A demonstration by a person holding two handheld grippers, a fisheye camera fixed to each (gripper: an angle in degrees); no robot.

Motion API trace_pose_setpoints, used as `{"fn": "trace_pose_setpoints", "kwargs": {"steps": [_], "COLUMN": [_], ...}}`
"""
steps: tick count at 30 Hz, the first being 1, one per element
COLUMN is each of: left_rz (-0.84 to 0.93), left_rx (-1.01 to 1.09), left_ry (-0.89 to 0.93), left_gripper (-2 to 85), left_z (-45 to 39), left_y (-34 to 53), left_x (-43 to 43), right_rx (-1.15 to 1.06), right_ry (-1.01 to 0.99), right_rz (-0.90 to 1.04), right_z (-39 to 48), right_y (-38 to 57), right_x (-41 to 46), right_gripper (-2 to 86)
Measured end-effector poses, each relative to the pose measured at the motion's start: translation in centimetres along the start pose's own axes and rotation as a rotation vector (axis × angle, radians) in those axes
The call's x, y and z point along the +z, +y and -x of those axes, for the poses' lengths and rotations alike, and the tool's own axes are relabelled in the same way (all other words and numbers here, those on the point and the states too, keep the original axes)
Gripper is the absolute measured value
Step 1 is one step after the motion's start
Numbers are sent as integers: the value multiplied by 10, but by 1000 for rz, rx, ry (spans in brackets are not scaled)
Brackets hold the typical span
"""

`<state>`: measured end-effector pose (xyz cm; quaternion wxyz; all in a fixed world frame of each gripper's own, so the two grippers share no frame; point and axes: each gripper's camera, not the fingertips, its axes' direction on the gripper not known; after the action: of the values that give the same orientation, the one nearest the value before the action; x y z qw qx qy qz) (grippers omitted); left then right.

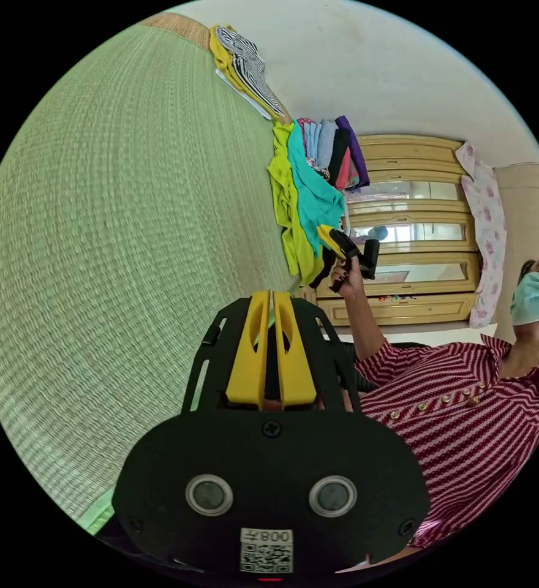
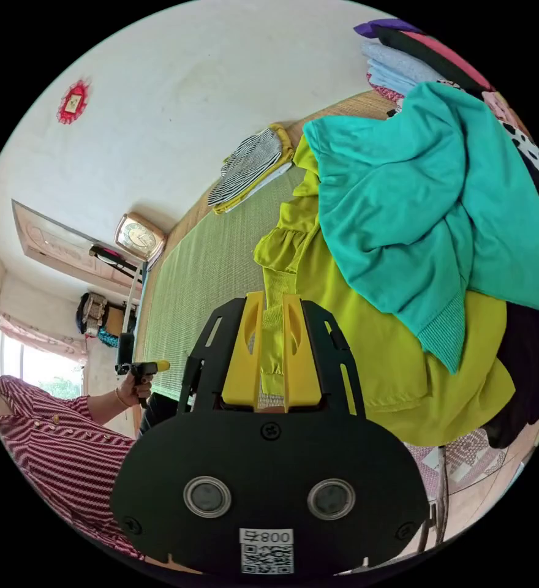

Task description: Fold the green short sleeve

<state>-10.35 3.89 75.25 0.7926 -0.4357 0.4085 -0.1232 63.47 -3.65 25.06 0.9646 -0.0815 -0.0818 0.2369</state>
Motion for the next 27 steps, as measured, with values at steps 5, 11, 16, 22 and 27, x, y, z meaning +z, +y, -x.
{"fn": "trace_pose_setpoints", "kwargs": {"steps": [5, 11, 16, 22, 27], "left_rz": [53, 75, 64, 35, -19], "left_rx": [88, 123, 110, 101, 144], "left_ry": [4, -21, -61, -70, -109], "left_gripper": [7, 7, 8, 13, 23], "left_z": [-24, -34, -30, -25, -32], "left_y": [4, 14, 24, 25, 5], "left_x": [24, 40, 43, 48, 51], "right_rx": [-64, -98, -84, -80, -105], "right_ry": [135, 265, 365, 350, 192], "right_rz": [1, 102, 220, 238, 253], "right_z": [29, 46, 43, 47, 56], "right_y": [-13, -50, -63, -53, -41], "right_x": [-3, 36, 78, 88, 78], "right_gripper": [73, 83, 85, 34, 10]}}
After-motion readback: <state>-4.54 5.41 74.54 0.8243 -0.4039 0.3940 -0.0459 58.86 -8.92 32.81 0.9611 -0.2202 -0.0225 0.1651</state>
